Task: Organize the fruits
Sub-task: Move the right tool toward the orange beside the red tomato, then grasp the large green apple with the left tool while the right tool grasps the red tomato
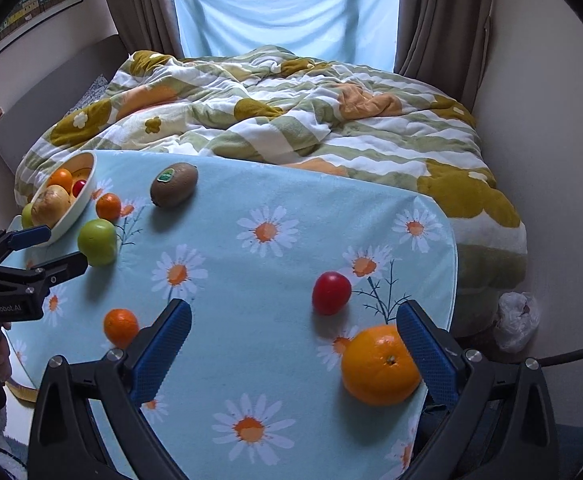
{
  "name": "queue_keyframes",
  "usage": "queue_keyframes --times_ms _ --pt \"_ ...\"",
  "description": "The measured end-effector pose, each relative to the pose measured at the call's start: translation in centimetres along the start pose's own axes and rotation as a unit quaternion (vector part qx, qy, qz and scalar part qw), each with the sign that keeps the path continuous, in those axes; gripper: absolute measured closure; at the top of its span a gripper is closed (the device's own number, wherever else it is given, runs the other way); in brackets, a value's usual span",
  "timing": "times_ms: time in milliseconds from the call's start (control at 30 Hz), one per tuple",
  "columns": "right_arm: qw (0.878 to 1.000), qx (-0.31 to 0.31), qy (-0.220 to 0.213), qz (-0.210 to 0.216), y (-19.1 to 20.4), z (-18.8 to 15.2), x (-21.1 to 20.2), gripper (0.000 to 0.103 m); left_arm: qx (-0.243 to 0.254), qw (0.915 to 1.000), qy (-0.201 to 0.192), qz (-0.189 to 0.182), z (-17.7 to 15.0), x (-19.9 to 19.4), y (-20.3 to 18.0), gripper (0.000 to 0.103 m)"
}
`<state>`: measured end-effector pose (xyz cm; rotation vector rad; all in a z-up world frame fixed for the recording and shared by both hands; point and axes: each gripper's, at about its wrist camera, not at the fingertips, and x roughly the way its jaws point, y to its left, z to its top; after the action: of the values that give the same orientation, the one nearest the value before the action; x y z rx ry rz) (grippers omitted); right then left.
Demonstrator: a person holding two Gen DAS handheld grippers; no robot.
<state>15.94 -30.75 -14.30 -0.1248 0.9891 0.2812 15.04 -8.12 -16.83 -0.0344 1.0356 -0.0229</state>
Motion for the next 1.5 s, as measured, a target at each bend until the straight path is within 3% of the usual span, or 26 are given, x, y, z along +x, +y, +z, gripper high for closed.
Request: queue_keyframes --times_ms 167,233,400,500,633,1033,1500 --pt "1.000 -0.009 0.017 0.006 -1.5 0.0 2.3 0.001 -0.014 0.9997 0.014 0.016 0.1 2.4 0.1 0.003" --pt "1.000 -0.019 0.023 0.005 -1.8 0.0 3.0 0.002 -0.021 0.9994 0.019 0.022 0.1 3.1 0.2 0.012" --pt "0.999 -0.041 0.035 0.009 -2.1 0.1 4.4 0.005 -0.030 0.9986 0.028 0.032 0.0 4.4 0.4 0.020" --pt "0.998 -0.049 0.044 0.015 -2.1 0.3 5.1 0.017 -0.035 0.9982 0.035 0.033 -0.1 5.0 0.7 0.031" --pt "0.996 -0.060 0.059 0.018 -2.0 0.3 5.8 0.023 -0.033 0.9983 0.028 0.039 -0.2 4.8 0.9 0.043" --pt "0.992 -0.078 0.101 0.024 -2.0 0.6 7.0 0.047 -0.042 0.9981 0.030 0.033 -0.8 4.1 0.7 0.043" --pt "0.992 -0.077 0.096 0.028 -2.0 0.8 7.2 0.073 -0.042 0.9984 0.028 0.025 -1.8 2.8 0.1 0.043"
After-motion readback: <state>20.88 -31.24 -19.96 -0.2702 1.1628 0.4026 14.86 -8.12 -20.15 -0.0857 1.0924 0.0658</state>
